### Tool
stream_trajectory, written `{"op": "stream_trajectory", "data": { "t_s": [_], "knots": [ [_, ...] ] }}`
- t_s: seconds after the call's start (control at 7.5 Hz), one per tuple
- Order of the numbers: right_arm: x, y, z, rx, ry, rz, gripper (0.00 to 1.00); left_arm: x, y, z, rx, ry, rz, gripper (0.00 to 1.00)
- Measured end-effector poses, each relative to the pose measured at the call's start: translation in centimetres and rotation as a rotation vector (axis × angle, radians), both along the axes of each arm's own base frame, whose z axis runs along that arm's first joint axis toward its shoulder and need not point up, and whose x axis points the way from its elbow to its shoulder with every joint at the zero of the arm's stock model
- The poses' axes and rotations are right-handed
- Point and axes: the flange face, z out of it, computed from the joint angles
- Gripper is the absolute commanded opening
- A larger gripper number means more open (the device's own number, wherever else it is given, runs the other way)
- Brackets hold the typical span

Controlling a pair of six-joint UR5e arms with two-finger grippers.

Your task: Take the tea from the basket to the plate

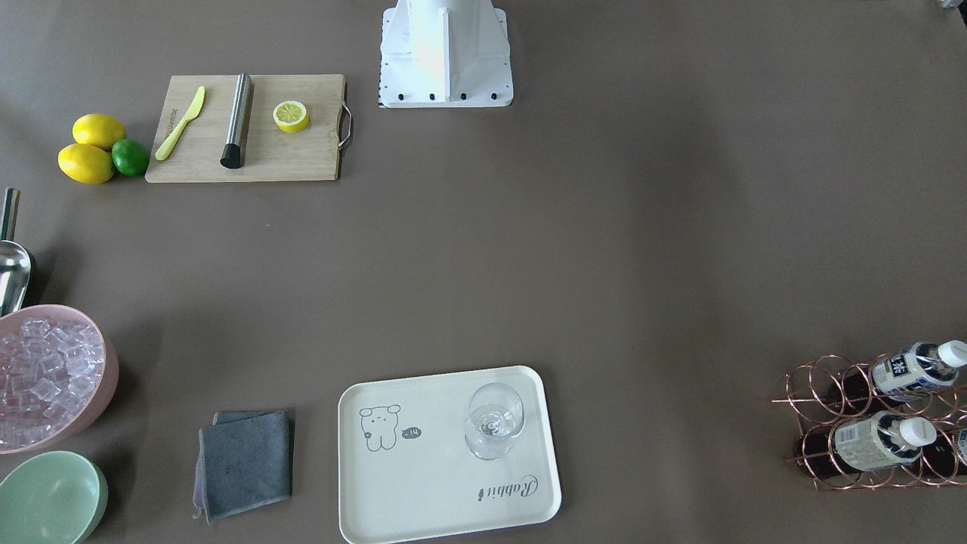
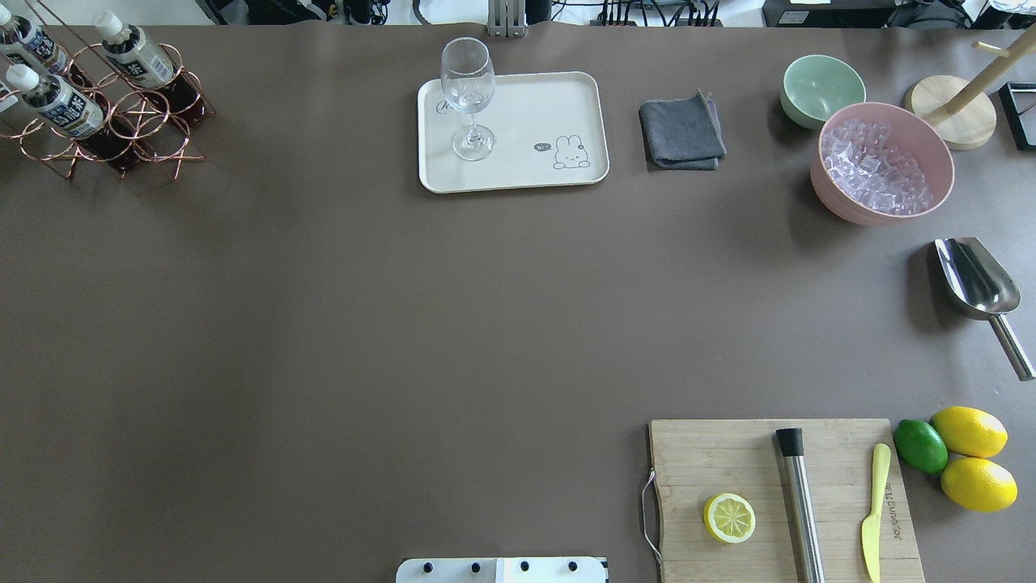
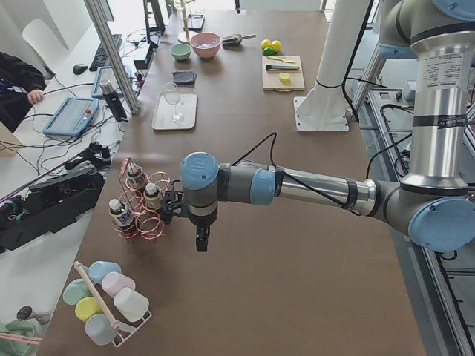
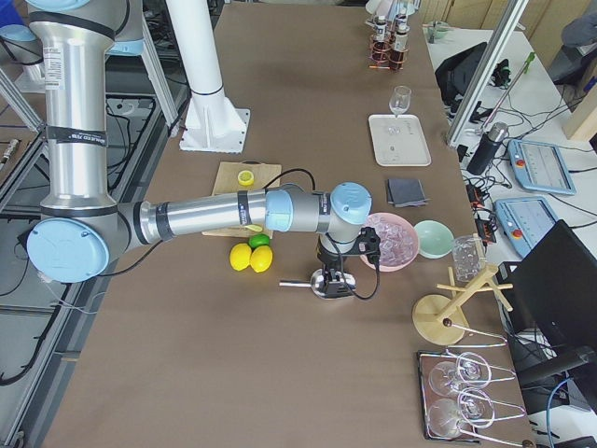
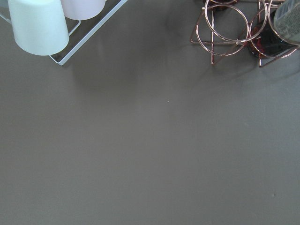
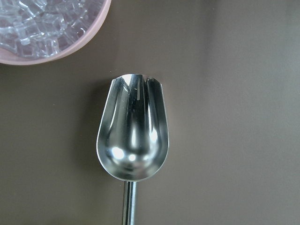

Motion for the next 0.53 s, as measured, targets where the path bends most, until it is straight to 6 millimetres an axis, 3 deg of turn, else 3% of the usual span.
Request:
{"op": "stream_trajectory", "data": {
  "t_s": [0.53],
  "knots": [
    [-0.4,0.5,0.6,-0.014,0.009,-0.010,1.00,-0.3,0.2,-1.4,0.006,0.000,-0.004,0.98]
  ]
}}
